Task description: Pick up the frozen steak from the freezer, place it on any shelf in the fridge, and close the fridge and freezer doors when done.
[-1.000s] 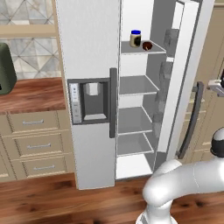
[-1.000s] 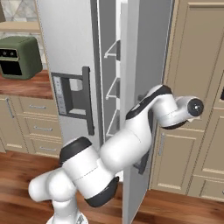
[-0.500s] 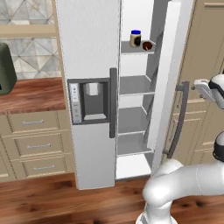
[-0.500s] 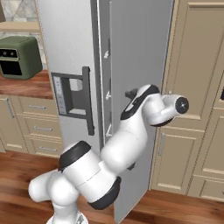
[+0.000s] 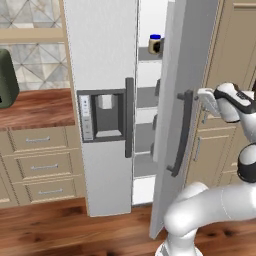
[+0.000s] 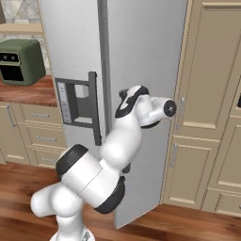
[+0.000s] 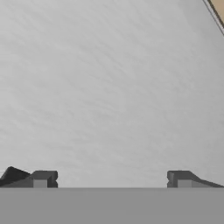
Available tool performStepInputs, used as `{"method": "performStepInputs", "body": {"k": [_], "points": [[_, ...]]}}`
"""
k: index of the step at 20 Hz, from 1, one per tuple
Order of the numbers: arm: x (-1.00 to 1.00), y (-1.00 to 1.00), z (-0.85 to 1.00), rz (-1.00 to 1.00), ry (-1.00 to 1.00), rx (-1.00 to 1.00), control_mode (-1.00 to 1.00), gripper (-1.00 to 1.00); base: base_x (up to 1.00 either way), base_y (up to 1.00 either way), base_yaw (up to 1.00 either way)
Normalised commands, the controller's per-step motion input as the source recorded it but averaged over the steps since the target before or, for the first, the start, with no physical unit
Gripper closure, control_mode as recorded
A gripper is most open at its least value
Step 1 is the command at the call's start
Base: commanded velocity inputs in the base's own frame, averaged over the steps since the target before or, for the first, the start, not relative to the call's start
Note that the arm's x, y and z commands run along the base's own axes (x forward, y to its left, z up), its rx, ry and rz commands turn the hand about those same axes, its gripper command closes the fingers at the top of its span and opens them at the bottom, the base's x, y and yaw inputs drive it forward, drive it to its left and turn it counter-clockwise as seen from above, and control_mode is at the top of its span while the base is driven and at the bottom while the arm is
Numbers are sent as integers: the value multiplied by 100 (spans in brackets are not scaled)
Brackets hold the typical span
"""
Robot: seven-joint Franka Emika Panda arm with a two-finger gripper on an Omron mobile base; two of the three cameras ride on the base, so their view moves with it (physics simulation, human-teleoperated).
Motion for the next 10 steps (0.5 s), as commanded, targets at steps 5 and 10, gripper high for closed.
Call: {"method": "performStepInputs", "body": {"k": [5,10], "points": [[92,88,24,-10,0,4,-100,-100,0,0,0],[100,35,0,-22,2,-4,-100,-100,0,0,0]]}}
